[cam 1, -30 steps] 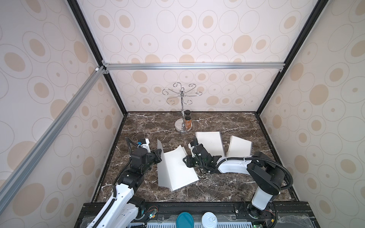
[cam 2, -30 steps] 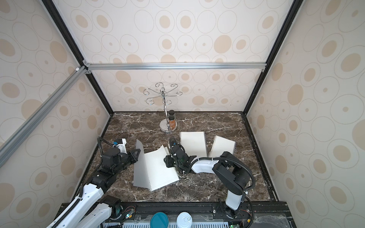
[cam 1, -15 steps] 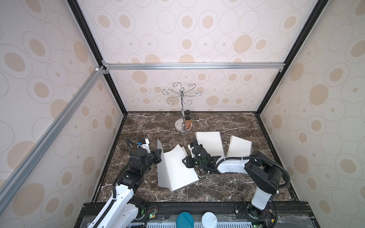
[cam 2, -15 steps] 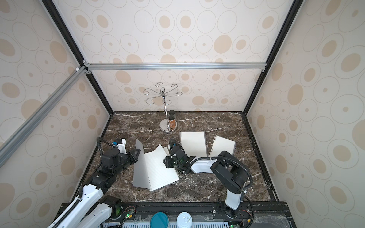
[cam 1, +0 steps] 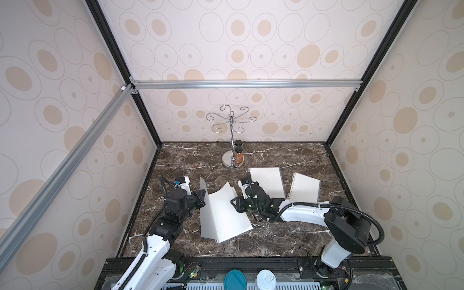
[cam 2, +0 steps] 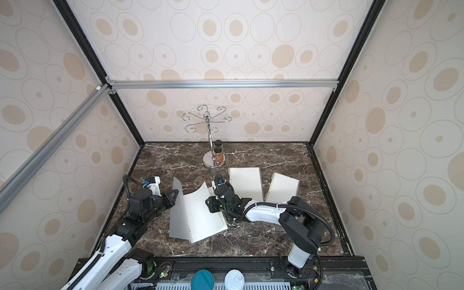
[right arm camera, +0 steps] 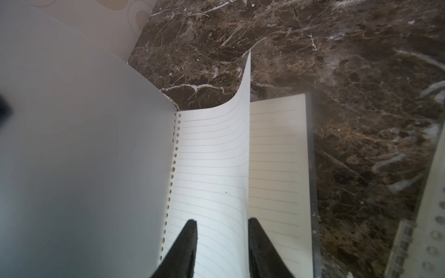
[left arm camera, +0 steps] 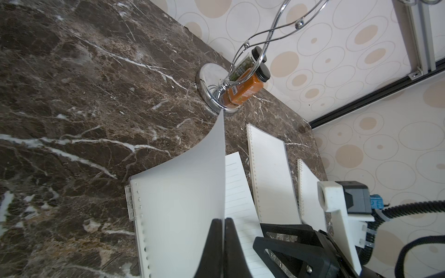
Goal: Tear off pages from different notebooks
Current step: Tear off the paper from the notebook.
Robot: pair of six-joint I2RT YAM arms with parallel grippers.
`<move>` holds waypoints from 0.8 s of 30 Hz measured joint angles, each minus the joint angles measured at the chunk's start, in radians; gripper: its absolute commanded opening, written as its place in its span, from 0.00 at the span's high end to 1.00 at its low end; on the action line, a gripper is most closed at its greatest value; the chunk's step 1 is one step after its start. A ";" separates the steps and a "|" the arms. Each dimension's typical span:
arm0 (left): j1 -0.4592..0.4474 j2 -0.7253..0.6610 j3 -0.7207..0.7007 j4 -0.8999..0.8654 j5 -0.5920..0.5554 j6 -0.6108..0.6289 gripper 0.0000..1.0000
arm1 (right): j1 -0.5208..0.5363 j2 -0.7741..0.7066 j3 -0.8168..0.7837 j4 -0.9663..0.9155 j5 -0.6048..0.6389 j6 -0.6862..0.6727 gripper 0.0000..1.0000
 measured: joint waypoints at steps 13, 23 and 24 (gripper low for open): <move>0.000 0.000 -0.002 0.005 0.003 -0.008 1.00 | 0.000 0.083 0.039 -0.011 -0.039 0.007 0.62; 0.000 0.004 -0.006 0.010 -0.002 -0.007 1.00 | -0.006 0.167 0.068 0.011 -0.082 0.043 1.00; 0.002 0.011 -0.003 0.008 -0.008 -0.004 1.00 | -0.008 0.167 0.072 0.011 -0.080 0.037 1.00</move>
